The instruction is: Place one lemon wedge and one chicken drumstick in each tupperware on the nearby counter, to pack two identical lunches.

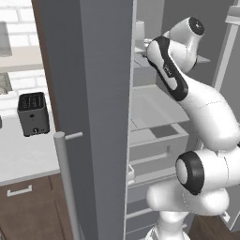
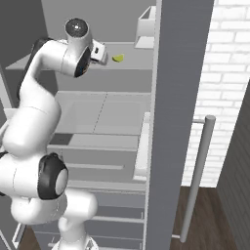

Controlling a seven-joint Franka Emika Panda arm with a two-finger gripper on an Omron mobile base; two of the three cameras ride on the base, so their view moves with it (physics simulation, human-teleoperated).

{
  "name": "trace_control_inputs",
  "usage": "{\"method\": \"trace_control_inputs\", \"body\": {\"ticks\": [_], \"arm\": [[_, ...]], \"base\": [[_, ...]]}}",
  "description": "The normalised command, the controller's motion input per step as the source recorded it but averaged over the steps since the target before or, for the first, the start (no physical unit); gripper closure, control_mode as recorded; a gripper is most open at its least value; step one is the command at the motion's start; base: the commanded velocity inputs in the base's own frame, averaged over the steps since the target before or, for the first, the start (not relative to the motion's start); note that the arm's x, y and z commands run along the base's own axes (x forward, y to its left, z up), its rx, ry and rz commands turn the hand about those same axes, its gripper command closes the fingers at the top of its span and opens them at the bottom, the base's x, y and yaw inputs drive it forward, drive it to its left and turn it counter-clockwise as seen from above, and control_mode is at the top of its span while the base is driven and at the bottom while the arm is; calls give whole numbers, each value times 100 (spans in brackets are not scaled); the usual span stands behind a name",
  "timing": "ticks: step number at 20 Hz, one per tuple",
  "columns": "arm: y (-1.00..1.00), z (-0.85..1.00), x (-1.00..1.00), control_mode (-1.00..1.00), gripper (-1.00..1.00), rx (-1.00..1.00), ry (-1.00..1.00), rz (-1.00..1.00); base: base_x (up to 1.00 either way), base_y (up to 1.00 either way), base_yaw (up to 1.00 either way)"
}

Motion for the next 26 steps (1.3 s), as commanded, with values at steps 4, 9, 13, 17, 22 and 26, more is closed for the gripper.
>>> {"method": "trace_control_inputs", "body": {"ticks": [4,9,13,17,22,26], "arm": [[-42,26,-100,-100,100,37,-33,0],[-38,44,-100,-100,100,15,-10,0],[-41,-6,-100,-100,100,1,1,0],[-38,-82,-100,-100,100,-8,16,0],[-3,-100,-100,-100,100,-35,46,1],[18,-100,-70,-100,100,-51,61,3]], "base": [[0,0,0],[0,0,0],[0,0,0],[0,0,0],[0,0,0],[0,0,0]]}}
